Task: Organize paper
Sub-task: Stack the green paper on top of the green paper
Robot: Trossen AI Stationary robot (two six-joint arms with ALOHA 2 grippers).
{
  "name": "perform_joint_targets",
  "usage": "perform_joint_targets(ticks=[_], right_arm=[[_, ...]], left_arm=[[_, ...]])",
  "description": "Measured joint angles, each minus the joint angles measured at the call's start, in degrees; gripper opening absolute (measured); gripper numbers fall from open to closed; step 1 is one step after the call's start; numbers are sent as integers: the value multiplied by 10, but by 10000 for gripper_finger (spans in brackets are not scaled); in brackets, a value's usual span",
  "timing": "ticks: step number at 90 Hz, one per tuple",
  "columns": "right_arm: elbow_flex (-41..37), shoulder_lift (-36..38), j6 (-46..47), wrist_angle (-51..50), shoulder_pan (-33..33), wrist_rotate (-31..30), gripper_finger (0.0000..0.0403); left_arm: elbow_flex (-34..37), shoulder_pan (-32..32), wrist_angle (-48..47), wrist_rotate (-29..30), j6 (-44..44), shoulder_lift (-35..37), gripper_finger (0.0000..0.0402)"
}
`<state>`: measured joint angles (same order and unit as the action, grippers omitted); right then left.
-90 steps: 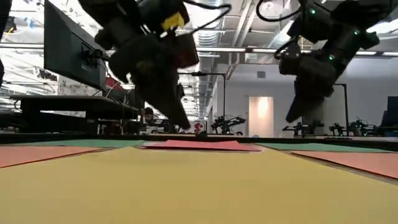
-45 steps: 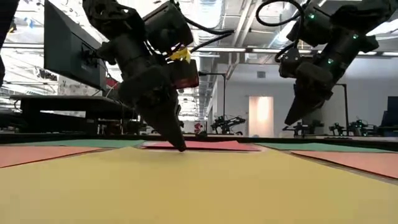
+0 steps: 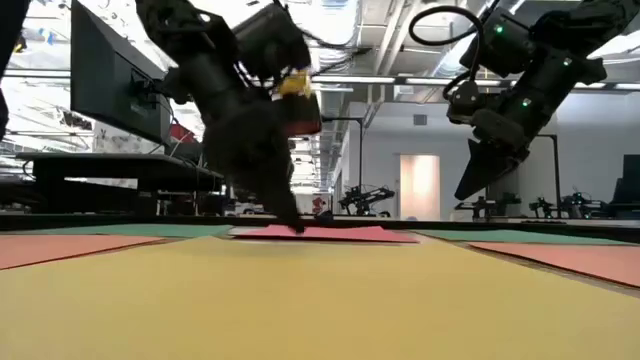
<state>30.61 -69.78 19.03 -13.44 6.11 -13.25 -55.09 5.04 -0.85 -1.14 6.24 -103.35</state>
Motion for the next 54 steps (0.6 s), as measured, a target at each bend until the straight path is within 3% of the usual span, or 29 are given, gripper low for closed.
perform_joint_targets(ticks=[21,54], right_arm=[[0,0,-1,25,0,-7,0],[1,0,-2,25,0,-6,0]], left_arm=[[0,26,-9,-1,3,-27,0],[-1,0,-8,4,5,-38,0]])
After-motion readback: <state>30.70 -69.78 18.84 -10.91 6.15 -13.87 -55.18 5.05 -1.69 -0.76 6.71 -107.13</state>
